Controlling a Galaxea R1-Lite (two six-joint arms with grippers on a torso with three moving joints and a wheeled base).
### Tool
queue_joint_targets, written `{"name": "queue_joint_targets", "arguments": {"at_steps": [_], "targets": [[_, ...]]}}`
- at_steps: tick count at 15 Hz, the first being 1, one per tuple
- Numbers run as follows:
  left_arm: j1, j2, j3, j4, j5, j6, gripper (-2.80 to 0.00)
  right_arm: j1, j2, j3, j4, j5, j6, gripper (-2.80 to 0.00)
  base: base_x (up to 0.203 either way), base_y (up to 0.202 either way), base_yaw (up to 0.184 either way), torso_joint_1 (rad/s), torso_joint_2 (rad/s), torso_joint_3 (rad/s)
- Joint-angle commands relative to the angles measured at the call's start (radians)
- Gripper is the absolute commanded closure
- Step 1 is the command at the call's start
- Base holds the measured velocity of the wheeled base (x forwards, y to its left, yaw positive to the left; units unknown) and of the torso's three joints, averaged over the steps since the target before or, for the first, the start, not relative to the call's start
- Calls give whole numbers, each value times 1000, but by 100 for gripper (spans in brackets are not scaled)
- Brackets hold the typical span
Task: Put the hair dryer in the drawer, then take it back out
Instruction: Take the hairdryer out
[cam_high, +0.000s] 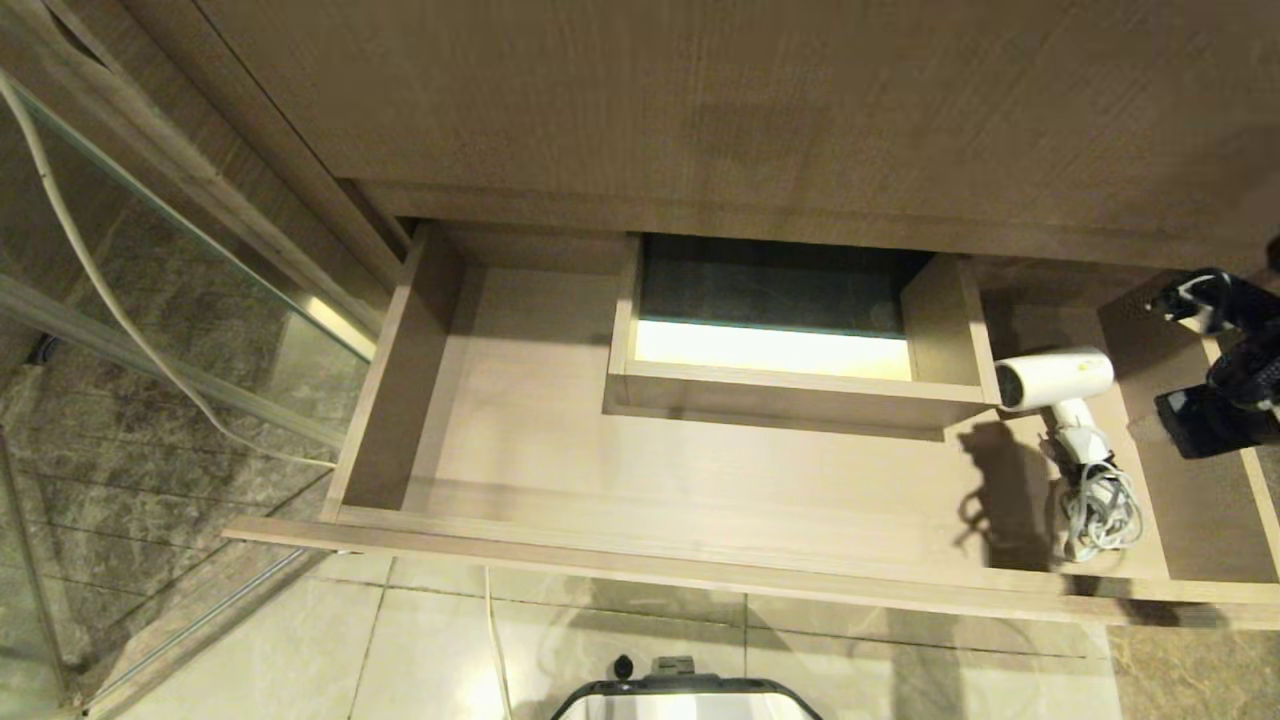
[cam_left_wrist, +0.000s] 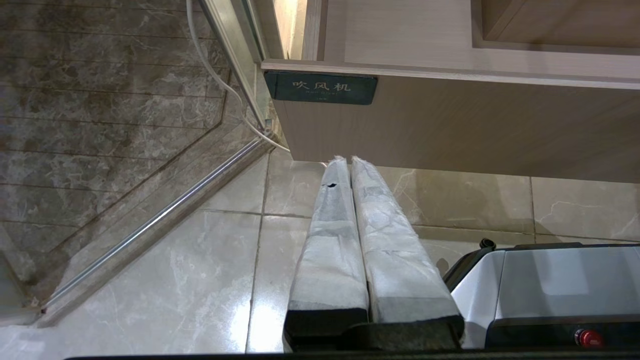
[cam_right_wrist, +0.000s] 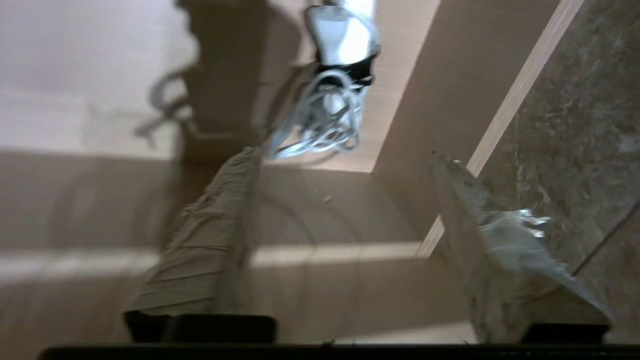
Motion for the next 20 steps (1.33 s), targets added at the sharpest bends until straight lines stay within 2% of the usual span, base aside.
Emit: {"name": "queue_joint_targets", "arguments": {"at_steps": [1,6,9,12,18,20], "targets": [[0,0,2,0,0,0,0,-50,191,-69,-28,-2,-1,-280,0,0,0,0,0,0],[0,0,2,0,0,0,0,-114,373,-138,-82,18,11,-280,0,0,0,0,0,0],[0,0,2,0,0,0,0,-113,462,-213,-114,144,41,-280,0,0,0,0,0,0],[0,0,2,0,0,0,0,-111,520,-263,-136,222,39,-280,0,0,0,0,0,0],[0,0,2,0,0,0,0,-112,598,-320,-288,226,6,-280,0,0,0,0,0,0],[0,0,2,0,0,0,0,-113,606,-327,-297,224,6,-280,0,0,0,0,0,0]]}}
